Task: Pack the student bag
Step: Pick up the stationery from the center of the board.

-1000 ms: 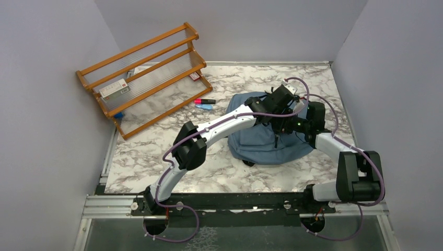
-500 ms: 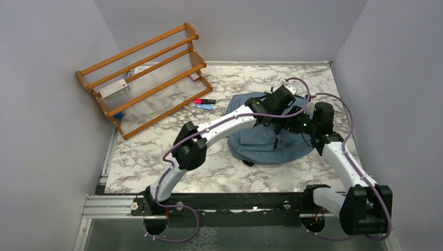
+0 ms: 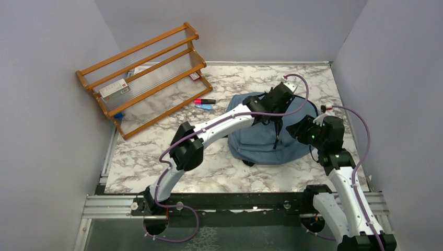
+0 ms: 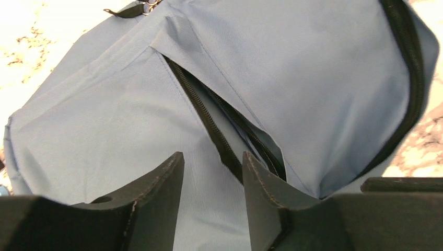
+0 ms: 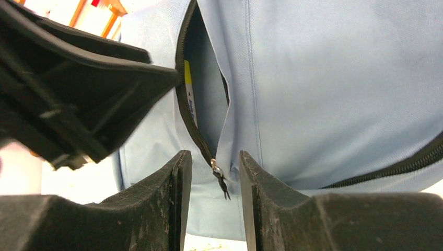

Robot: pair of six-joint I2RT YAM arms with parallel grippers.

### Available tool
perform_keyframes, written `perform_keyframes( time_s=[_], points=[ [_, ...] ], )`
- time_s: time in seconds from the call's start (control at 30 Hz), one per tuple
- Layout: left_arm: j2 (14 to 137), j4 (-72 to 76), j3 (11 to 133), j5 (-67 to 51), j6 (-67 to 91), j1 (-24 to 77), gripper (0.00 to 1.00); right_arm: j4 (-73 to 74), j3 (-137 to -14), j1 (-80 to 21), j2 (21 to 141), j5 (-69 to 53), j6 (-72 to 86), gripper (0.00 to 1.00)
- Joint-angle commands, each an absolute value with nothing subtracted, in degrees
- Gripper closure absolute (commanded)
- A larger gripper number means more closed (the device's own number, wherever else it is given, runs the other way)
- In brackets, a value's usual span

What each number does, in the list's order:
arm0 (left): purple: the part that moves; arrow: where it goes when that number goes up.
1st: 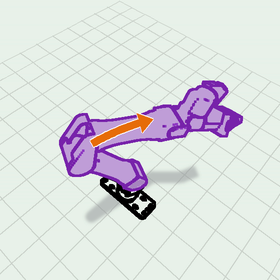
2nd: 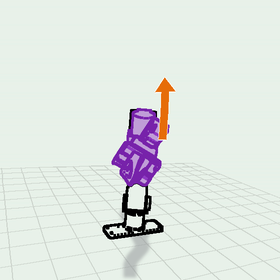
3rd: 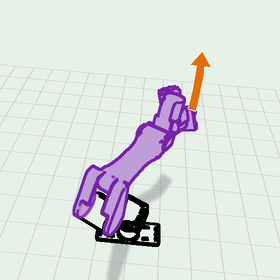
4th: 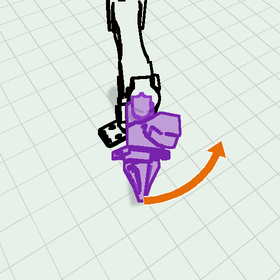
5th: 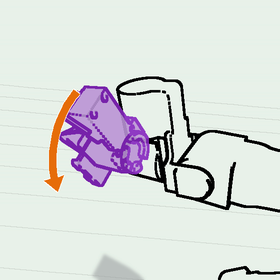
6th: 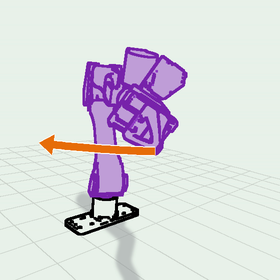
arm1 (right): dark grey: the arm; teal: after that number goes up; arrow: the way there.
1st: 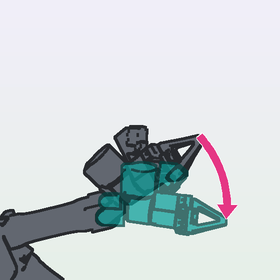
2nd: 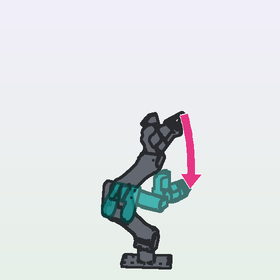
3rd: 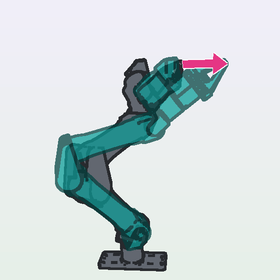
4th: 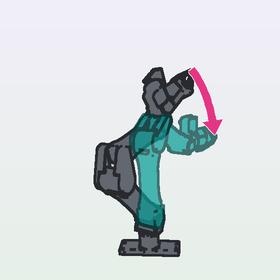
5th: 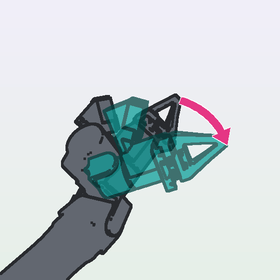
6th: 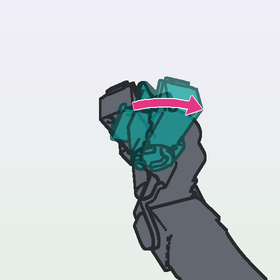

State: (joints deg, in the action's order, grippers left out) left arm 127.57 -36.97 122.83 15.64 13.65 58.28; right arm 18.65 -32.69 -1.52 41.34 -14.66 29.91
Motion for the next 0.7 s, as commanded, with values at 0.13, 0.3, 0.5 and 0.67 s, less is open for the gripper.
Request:
perform_keyframes(
  time_s=[0.13,0.3,0.5,0.67],
  points=[
    [115.6,-35.6,116.6,12.3,15.4,57.5,0.49,25.3,-33.0,-1.8,38.4,-12.0,29.4,0.57],
    [106.3,-32.6,102.4,12.6,17.6,56.0,0.48,25.7,-33.2,-1.8,37.8,-13.0,29.1,0.57],
    [89.5,-26.4,77.4,9.0,22.7,46.7,0.45,25.4,-33.1,-1.8,38.3,-14.2,28.8,0.57],
    [80.1,-25.4,65.8,10.0,23.7,36.6,0.42,24.7,-33.3,-1.8,39.6,-15.7,28.6,0.57]
  ],
)
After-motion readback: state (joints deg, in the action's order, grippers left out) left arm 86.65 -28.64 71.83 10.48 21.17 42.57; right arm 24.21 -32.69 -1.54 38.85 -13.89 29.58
